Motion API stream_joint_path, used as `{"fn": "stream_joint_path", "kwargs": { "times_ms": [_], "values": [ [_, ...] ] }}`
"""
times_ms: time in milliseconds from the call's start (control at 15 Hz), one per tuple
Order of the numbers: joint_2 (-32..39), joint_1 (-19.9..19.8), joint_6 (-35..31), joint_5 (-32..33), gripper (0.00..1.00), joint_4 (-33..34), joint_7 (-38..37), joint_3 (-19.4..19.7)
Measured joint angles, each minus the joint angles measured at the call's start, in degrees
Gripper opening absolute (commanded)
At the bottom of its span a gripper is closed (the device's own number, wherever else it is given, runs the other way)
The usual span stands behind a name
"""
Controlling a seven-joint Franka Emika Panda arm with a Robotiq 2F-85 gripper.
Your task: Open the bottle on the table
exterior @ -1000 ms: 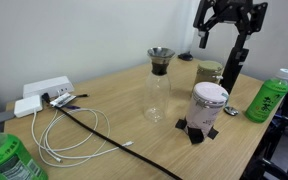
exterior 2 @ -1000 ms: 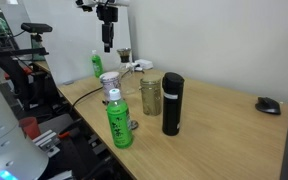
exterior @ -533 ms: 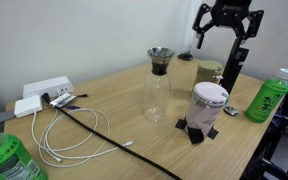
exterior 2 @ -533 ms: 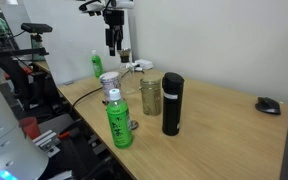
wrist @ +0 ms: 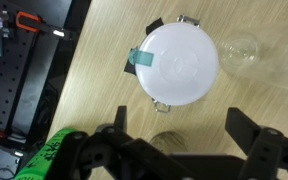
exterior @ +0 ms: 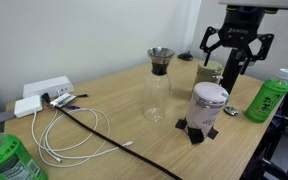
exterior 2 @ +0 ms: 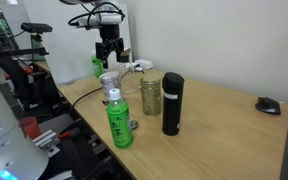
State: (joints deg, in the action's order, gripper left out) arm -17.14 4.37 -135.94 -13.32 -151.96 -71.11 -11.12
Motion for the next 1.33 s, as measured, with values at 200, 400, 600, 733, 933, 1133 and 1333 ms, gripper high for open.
{"fn": "stream_joint_path", "kwargs": {
  "times_ms": [200, 400, 600, 733, 933, 1133, 1333],
  "values": [
    [-0.2, 0.17, -1.36, 0.49, 1.0, -0.95, -1.89, -0.55],
    [-0.2, 0.17, -1.36, 0.49, 1.0, -0.88, -1.89, -0.45],
    [-0.2, 0.17, -1.36, 0.49, 1.0, -0.88, -1.89, -0.45],
    [-0.19, 0.18, -1.36, 0.49, 1.0, -0.92, -2.02, -0.45],
    [-0.1, 0.15, -1.89, 0.52, 1.0, -1.23, -3.2, -0.44],
    [0.01, 0.13, -4.1, 1.28, 1.0, -1.97, -5.01, -0.47],
    [0.36, 0.03, -6.93, 2.92, 1.0, -3.14, -7.06, -0.47]
  ]
}}
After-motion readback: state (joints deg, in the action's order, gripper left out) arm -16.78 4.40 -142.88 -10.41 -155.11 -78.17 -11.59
